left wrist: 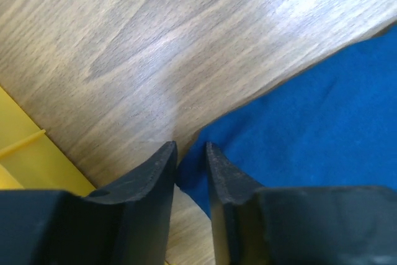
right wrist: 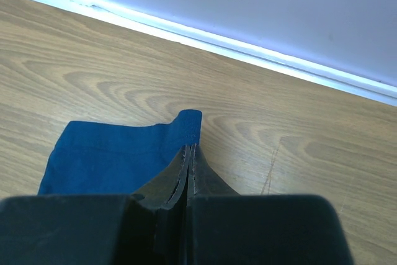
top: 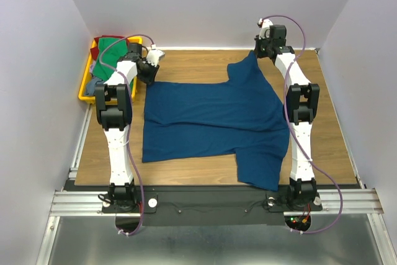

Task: Fold and stack the t-shirts
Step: Fold the tshirt

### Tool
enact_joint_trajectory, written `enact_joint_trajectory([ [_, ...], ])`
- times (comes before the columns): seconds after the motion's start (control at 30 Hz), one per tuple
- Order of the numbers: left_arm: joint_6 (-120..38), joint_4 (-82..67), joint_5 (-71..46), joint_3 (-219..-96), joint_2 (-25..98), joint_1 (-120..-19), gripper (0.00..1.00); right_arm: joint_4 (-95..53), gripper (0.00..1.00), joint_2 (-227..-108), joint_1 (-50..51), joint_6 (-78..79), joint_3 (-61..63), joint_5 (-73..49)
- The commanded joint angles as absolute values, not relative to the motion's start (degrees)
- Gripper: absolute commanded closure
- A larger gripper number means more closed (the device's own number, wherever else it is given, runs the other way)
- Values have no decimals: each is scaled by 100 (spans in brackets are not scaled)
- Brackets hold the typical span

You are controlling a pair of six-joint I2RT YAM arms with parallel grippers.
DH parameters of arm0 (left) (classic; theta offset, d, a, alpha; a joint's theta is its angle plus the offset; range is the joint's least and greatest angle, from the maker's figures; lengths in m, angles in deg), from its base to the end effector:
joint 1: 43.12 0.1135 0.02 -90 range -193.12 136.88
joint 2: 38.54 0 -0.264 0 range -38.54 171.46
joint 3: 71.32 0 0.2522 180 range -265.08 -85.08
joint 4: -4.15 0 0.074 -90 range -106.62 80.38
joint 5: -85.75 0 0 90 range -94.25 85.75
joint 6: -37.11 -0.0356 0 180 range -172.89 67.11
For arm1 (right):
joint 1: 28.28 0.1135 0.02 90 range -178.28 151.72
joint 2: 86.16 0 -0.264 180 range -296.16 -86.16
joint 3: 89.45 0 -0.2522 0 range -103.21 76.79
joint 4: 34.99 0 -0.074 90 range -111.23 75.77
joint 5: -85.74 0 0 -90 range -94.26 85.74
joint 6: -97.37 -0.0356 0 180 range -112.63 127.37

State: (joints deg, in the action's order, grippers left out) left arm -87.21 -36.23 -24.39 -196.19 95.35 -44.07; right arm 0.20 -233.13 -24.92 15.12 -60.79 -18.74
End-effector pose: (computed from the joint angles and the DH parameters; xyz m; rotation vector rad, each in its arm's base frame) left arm 0.5217 -0.0209 0.1827 0.8643 2.2062 -0.1511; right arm 0.5844 0.0432 0.2210 -0.3527 2.0676 0.2201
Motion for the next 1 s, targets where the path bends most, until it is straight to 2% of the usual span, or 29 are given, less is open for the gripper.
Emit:
enact_joint_trajectory([
  [0.0, -8857, -3800, -2744, -19899, 9409, -4356, 73, -243, 99, -22845, -2485, 1580, -6498, -1736],
  [0.07, -8857, -3766, -2832, -19943, 9391, -4356, 85, -286, 99, -22854, -2494, 1598, -6533, -1675],
  [0.2, -8866, -3748, -2921, -20083, 9409, -4356, 100, -409, 99, -22889, -2503, 1633, -6674, -1499],
  [0.6, -8550, -2940, -2753, -20189, 9277, -4356, 100, -919, 99, -22977, -2599, 1651, -6894, -1445],
  [0.97, -8918, -2385, -2947, -19232, 8460, -4356, 100, -998, 99, -21950, -2599, 1650, -5981, -1920],
])
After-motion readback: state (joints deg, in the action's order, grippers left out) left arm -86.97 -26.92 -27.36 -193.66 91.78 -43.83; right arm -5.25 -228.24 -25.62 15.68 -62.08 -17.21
